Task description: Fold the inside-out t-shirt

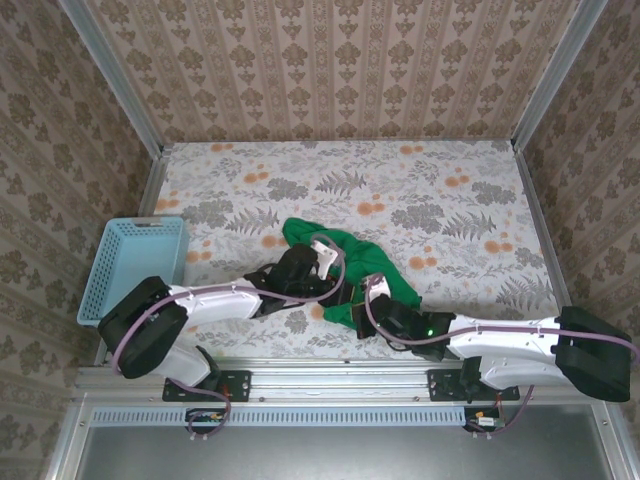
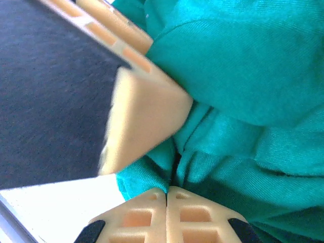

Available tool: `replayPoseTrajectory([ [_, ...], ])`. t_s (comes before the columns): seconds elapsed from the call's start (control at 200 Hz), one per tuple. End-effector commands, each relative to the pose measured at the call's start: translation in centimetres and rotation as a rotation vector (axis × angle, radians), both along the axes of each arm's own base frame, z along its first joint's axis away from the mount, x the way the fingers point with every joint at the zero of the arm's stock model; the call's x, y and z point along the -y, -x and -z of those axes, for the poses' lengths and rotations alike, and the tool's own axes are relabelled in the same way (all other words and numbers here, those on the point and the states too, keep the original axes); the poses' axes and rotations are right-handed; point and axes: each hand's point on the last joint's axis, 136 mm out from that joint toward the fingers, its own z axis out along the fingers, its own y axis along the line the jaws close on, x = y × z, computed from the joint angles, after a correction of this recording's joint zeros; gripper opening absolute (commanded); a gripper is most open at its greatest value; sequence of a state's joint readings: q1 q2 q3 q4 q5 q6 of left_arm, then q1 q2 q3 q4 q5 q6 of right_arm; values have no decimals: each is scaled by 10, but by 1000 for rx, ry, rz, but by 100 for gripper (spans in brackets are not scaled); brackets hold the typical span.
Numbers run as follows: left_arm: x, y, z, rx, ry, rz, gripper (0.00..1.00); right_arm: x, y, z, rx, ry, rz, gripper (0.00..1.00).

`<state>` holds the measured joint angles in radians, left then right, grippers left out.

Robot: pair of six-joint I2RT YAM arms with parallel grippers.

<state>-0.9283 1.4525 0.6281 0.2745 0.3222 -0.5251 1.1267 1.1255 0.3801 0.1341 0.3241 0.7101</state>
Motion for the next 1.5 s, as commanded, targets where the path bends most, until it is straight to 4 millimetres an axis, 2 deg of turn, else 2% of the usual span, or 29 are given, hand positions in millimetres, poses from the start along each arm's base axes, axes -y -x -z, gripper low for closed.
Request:
replayPoseTrajectory([
  [0.0,-4,-19,-9,12,23,-68,32,2,4,3,25,15,-13,0],
  [0.15,-10,-26,-14,-10,74,-76,10,7,9,8,13,53,-19,0],
  [0.235,-9,-21,-15,-11,82,-45,3,16,4,-2,23,55,14,16],
  [0.29,-10,-18,-15,-11,87,-31,1,22,-1,-8,16,30,36,22],
  [0.47,-12,-6,-21,11,114,4,0,37,-24,-20,-46,-92,108,34],
  [0.595,-13,-2,-23,15,120,11,0,26,-31,-29,-49,-117,80,37],
  [0.72,-11,-1,-24,17,120,16,1,11,-33,-28,-66,-120,35,42],
  [0.975,-9,0,-26,20,124,30,2,3,-42,-22,-75,-90,48,46],
  [1.08,-8,0,-27,23,122,34,2,4,-47,-21,-70,-63,62,40],
  [1.25,-13,-5,-20,31,70,10,2,11,-49,-31,-35,-26,70,9],
  [1.315,-19,-12,-13,35,17,-21,2,13,-46,-37,-25,-11,54,0],
  [1.495,-31,-35,-7,48,-35,-78,4,21,-31,-59,3,-41,9,0],
])
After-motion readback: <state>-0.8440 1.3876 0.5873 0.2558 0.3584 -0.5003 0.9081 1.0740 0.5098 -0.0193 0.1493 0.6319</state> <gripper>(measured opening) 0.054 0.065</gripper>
